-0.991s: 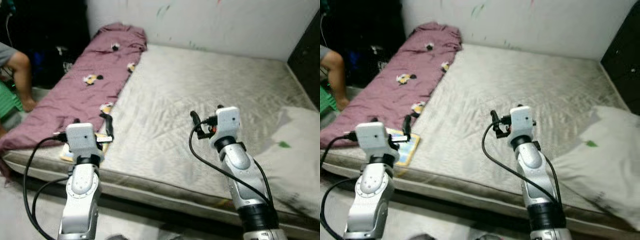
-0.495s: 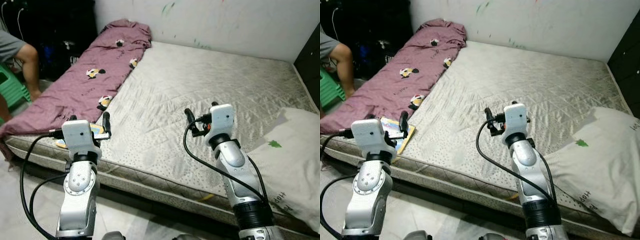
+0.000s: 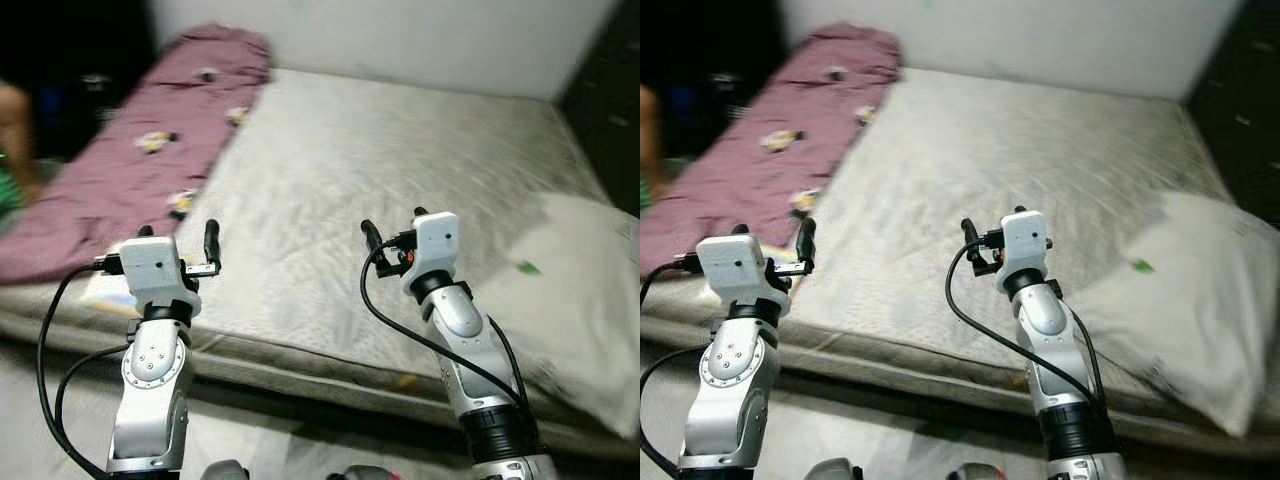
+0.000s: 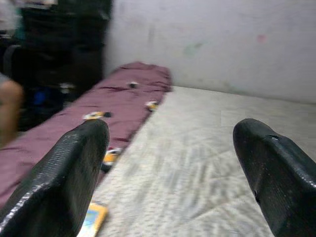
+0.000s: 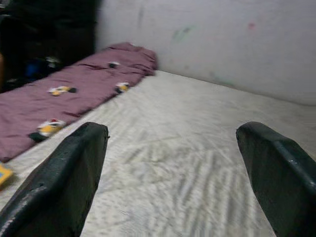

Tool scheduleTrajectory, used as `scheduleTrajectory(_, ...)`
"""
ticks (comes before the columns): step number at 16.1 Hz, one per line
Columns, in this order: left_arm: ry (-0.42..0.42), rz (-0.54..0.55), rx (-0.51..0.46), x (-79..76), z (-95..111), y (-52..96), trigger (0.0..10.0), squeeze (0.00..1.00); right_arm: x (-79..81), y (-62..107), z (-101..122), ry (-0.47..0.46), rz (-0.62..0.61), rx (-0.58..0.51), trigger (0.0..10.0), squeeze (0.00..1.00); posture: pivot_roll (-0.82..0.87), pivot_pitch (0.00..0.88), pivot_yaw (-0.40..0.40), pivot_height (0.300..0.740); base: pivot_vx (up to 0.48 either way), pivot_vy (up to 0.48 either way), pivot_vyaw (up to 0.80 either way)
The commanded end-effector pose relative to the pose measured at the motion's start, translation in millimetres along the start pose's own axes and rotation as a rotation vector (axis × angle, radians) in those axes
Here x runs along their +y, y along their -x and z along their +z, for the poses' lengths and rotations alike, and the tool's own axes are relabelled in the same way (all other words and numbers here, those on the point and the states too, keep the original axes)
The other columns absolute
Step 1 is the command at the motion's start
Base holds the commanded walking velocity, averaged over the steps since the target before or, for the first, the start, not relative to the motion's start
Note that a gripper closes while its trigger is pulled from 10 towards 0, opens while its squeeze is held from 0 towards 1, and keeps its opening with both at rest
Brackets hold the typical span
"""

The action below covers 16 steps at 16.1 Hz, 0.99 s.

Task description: Clean up the room

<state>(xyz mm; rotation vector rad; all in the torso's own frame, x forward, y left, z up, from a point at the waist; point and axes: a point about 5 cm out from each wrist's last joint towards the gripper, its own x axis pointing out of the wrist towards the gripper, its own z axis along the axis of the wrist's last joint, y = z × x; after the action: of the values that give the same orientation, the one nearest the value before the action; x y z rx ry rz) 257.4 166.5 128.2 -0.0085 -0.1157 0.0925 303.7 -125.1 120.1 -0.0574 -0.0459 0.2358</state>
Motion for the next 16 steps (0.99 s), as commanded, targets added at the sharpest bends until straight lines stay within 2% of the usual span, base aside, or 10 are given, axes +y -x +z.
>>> scheduleTrajectory(1, 0.007, -0.014, 0.009, -1.5, -3.3, 2.0, 10.0, 0.0, -2.1, 0.7, 1.3, 0.004, 0.001, -0.005, 10.0, 0.0, -0.03, 0.0, -0.044, 0.74, 0.0, 0.0, -0.8)
scheduleTrajectory(2, 0.009, -0.015, 0.007, -1.6, -3.1, 2.1, 10.0, 0.0, -2.3, 0.8, 1.3, 0.003, 0.002, -0.005, 10.0, 0.0, -0.03, 0.0, -0.046, 0.74, 0.0, 0.0, -0.65)
scheduleTrajectory(6, 0.018, -0.021, 0.002, -1.3, -2.1, 2.9, 10.0, 0.0, -2.7, -0.8, 1.8, 0.008, 0.005, -0.003, 10.0, 0.0, -0.03, 0.0, -0.043, 0.74, 0.315, 0.0, 0.0)
scheduleTrajectory(9, 0.016, -0.02, -0.007, 1.2, 0.5, -0.4, 10.0, 0.0, -3.3, -3.8, 4.9, 0.006, -0.003, -0.013, 10.0, 0.0, -0.03, 0.0, -0.042, 0.74, 0.316, 0.0, -0.74)
scheduleTrajectory(11, 0.011, -0.021, -0.001, 0.2, -0.5, 0.4, 10.0, 0.0, -2.4, -3.7, 5.1, 0.01, 0.003, -0.016, 10.0, 0.0, -0.03, 0.0, -0.041, 0.74, 0.304, 0.0, 0.0)
scheduleTrajectory(16, 0.001, -0.007, 0.017, -0.2, -2.7, 0.6, 10.0, 0.0, -2.0, -3.4, 3.6, 0.012, 0.0, -0.012, 10.0, 0.0, -0.03, 0.0, -0.04, 0.74, 0.0, 0.0, 0.0)
